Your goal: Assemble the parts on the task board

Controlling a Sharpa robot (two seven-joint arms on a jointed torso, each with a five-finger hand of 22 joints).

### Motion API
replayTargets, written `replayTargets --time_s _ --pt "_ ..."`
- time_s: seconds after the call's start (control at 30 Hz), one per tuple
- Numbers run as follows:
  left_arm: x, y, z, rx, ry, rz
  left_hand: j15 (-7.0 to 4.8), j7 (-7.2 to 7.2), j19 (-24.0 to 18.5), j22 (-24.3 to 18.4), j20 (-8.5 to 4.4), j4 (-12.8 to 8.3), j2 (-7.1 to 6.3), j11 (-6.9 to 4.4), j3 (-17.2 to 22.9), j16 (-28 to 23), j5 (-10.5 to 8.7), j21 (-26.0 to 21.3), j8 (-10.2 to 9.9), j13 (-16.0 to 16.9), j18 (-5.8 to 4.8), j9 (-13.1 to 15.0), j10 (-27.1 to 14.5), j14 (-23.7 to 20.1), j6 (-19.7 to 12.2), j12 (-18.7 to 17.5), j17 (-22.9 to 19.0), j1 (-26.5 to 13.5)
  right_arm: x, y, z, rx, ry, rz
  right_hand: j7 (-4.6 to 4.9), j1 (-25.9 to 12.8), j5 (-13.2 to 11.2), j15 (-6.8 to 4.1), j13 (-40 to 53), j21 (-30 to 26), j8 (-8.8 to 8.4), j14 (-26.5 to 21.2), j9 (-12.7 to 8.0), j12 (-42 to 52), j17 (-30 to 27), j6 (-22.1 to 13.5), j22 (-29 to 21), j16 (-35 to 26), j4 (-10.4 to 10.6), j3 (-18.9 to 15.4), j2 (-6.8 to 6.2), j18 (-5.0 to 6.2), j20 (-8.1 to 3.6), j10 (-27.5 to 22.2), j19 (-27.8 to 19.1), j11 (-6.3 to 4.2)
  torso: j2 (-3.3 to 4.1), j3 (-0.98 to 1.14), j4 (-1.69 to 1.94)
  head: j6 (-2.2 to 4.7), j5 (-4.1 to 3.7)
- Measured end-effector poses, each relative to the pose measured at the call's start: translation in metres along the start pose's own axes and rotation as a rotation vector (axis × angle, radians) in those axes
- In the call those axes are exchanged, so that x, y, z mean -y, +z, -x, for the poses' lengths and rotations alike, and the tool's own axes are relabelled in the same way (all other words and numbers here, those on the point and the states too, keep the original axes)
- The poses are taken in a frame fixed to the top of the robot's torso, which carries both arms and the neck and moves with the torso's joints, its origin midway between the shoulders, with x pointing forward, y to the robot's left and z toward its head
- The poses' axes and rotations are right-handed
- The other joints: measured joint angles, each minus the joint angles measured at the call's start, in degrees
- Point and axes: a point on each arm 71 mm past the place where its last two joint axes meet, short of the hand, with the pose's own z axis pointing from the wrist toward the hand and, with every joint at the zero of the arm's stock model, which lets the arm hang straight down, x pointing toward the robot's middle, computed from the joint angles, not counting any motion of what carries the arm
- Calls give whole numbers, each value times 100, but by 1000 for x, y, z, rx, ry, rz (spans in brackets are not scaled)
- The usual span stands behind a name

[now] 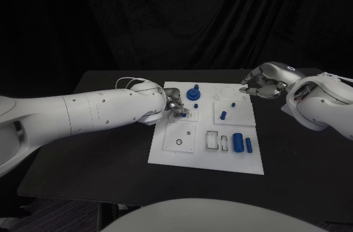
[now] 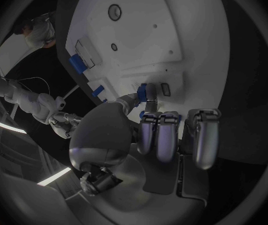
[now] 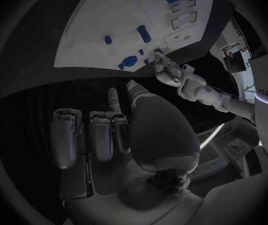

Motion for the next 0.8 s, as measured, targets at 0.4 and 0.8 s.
replayTargets --time_s 0.4,0.8 --pt "-1 1 -3 -9 3 3 20 96 22 0 22 670 16 18 -719 0 -1104 -22 -276 0 1 -190 18 -20 69 0 4 -701 0 0 0 -5 0 -2 0 0 0 0 0 0 0 0 0 0 0 0 0 0 0 0 0 0 0 0 0 0 -1 5 -4 0 12" --pt "-1 2 -4 -12 4 5 20 60 21 0 22 696 97 18 -925 0 -1156 -22 -225 0 0 -61 18 -20 226 0 4 -782 0 0 -1 -9 -1 -4 0 0 0 0 -1 0 0 0 1 0 0 0 4 0 0 0 0 0 0 0 0 0 0 4 -1 0 14"
